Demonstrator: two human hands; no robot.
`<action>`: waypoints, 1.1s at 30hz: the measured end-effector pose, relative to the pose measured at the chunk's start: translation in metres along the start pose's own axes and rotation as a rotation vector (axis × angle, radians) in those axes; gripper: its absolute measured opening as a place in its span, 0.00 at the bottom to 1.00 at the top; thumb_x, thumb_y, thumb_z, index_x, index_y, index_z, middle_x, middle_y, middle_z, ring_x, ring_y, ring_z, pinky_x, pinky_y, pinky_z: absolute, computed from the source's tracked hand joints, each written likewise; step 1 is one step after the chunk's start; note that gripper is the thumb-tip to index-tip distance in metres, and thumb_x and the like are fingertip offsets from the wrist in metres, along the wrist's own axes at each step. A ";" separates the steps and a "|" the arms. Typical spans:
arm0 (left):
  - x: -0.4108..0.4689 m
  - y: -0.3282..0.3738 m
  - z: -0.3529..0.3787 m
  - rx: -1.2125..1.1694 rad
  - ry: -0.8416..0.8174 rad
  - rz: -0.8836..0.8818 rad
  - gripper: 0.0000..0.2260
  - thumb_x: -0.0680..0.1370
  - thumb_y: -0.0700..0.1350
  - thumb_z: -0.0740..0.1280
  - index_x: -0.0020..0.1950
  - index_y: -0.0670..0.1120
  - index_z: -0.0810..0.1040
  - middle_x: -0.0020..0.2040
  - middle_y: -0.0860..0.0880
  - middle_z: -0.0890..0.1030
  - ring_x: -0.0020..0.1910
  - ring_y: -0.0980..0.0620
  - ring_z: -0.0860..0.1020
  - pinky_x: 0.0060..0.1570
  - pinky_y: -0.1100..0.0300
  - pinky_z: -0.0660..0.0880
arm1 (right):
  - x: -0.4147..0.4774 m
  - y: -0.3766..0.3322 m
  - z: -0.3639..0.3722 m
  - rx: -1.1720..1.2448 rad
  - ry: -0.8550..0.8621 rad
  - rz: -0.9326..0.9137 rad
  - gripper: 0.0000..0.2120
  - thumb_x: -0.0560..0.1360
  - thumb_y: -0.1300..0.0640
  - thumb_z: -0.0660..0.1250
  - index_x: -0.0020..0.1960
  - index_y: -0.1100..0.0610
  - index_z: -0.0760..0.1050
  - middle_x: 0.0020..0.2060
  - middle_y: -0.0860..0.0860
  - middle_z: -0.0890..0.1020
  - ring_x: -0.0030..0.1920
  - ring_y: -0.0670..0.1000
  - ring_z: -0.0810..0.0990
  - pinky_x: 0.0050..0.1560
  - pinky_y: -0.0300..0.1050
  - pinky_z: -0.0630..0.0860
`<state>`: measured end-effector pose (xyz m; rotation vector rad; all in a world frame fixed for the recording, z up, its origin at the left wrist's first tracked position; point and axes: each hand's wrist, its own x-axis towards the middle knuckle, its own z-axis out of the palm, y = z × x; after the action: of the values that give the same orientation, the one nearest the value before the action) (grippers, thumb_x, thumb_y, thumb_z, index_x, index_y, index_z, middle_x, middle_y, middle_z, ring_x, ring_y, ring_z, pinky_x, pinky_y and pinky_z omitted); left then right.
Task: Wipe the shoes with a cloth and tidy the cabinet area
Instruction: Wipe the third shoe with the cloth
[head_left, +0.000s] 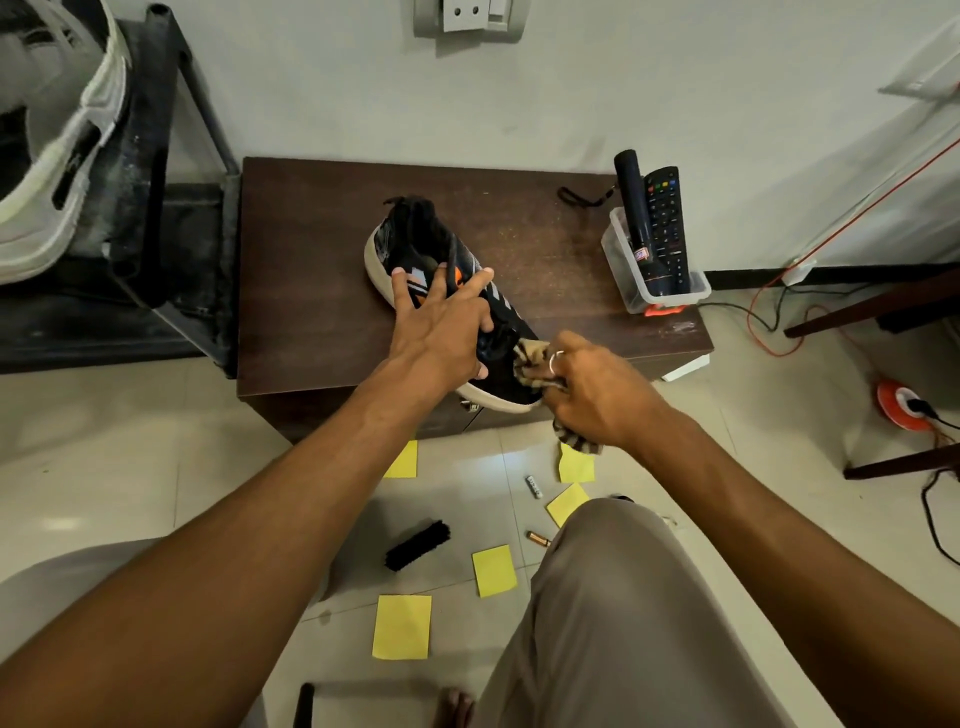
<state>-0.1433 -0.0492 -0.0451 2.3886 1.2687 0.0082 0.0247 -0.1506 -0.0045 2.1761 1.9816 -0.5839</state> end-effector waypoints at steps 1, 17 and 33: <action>0.000 0.001 0.000 0.006 -0.003 0.008 0.22 0.68 0.53 0.81 0.58 0.55 0.78 0.83 0.58 0.51 0.82 0.43 0.46 0.73 0.31 0.35 | -0.006 -0.006 -0.002 -0.033 -0.027 -0.026 0.14 0.80 0.54 0.67 0.64 0.57 0.75 0.58 0.51 0.73 0.51 0.53 0.76 0.52 0.49 0.76; -0.001 -0.005 -0.001 -0.067 -0.031 0.031 0.22 0.69 0.52 0.80 0.60 0.55 0.78 0.83 0.58 0.50 0.82 0.46 0.45 0.72 0.32 0.32 | -0.007 -0.014 -0.022 -0.190 -0.113 -0.051 0.16 0.79 0.48 0.68 0.63 0.56 0.77 0.54 0.49 0.72 0.46 0.51 0.73 0.47 0.46 0.70; 0.000 -0.001 0.001 -0.031 -0.011 0.028 0.22 0.67 0.52 0.81 0.58 0.55 0.78 0.83 0.59 0.52 0.82 0.45 0.48 0.73 0.32 0.34 | -0.009 -0.025 -0.022 -0.054 -0.156 0.092 0.16 0.79 0.52 0.69 0.63 0.58 0.76 0.49 0.52 0.76 0.49 0.55 0.81 0.52 0.52 0.81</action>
<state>-0.1436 -0.0488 -0.0465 2.3770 1.2215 0.0228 0.0044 -0.1478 0.0229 2.1076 1.7880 -0.6560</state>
